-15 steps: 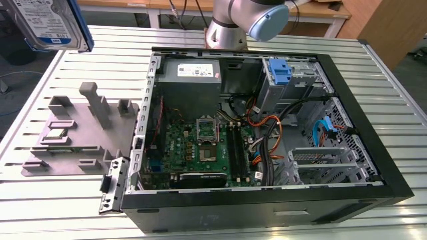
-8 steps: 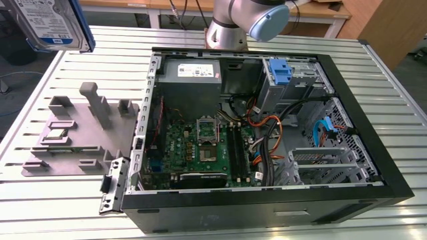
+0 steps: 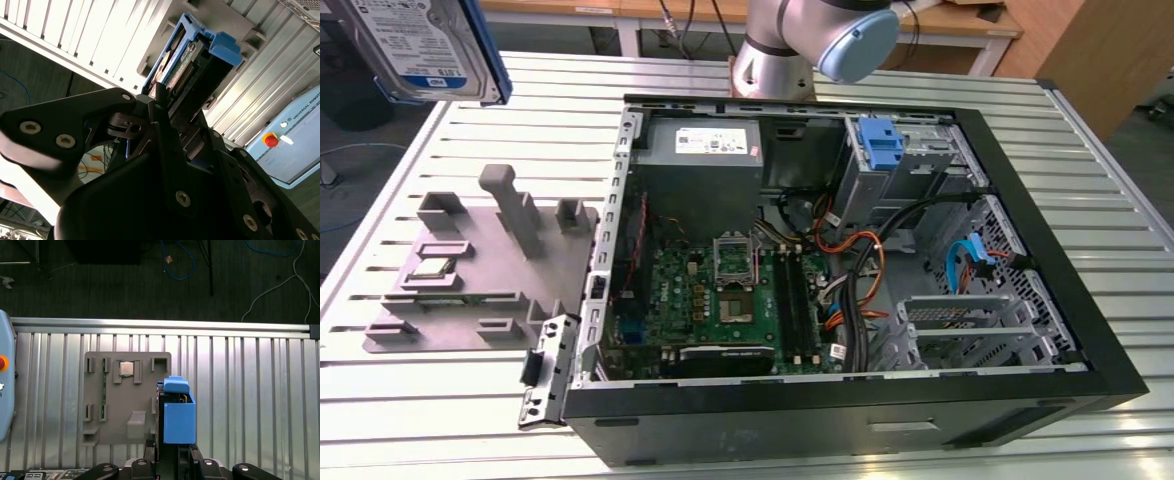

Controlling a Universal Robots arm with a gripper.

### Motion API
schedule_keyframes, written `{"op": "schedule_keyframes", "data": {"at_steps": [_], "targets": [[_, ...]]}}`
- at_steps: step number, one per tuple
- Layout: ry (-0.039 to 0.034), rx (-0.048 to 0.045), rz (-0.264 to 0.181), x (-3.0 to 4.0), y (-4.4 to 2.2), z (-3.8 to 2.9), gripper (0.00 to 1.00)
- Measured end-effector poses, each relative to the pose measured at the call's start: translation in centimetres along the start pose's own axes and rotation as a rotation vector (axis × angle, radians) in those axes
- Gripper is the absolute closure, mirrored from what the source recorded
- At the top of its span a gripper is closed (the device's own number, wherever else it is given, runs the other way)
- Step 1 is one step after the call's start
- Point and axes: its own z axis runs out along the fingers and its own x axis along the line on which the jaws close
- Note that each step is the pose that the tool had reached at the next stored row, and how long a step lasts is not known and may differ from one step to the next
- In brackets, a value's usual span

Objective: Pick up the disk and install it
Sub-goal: 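Pick up the disk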

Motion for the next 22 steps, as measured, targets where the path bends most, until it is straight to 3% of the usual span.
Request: {"op": "schedule_keyframes", "data": {"at_steps": [5, 9, 22], "targets": [[0.0000, 0.0000, 0.000, 0.00, -0.12, -0.01, 0.65], [0.0000, 0.0000, 0.000, 0.00, -0.64, -0.03, 0.65], [0.0000, -0.0009, 0.000, -0.01, -4.09, -0.22, 0.65]]}}
